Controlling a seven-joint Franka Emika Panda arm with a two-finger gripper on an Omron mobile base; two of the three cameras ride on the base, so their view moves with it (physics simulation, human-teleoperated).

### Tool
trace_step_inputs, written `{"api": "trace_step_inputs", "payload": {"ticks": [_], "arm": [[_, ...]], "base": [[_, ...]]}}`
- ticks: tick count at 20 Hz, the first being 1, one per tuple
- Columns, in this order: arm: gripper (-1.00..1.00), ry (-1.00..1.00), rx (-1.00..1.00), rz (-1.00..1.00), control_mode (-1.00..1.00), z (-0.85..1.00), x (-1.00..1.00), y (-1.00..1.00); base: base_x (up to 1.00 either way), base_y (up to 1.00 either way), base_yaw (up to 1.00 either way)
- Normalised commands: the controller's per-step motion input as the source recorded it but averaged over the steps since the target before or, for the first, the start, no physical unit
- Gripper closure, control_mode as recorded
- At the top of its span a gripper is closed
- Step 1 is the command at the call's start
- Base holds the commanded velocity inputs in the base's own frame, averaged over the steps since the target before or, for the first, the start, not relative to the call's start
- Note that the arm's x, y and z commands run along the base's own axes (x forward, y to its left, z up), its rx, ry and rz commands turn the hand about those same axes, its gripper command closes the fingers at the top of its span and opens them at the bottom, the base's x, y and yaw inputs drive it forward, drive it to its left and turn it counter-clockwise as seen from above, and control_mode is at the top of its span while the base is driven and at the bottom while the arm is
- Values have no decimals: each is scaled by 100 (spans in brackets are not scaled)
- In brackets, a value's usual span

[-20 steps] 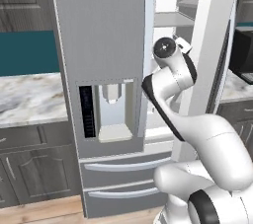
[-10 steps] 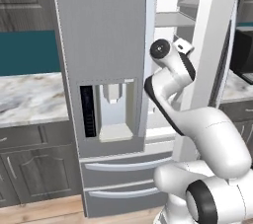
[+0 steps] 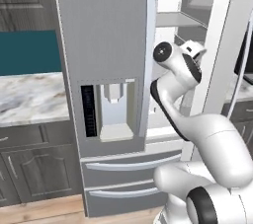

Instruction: Open the fridge, grab two sodas, and place both sodas inside the bowl with ice on the dining counter.

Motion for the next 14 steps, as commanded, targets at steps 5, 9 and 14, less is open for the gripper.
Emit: {"api": "trace_step_inputs", "payload": {"ticks": [5,9,14], "arm": [[-100,0,3,-8,-100,0,-47,-100],[-100,0,4,-8,-100,0,-44,-100],[-100,-1,4,-6,-100,0,-38,-100]], "base": [[0,0,0],[0,0,0],[0,0,0]]}}
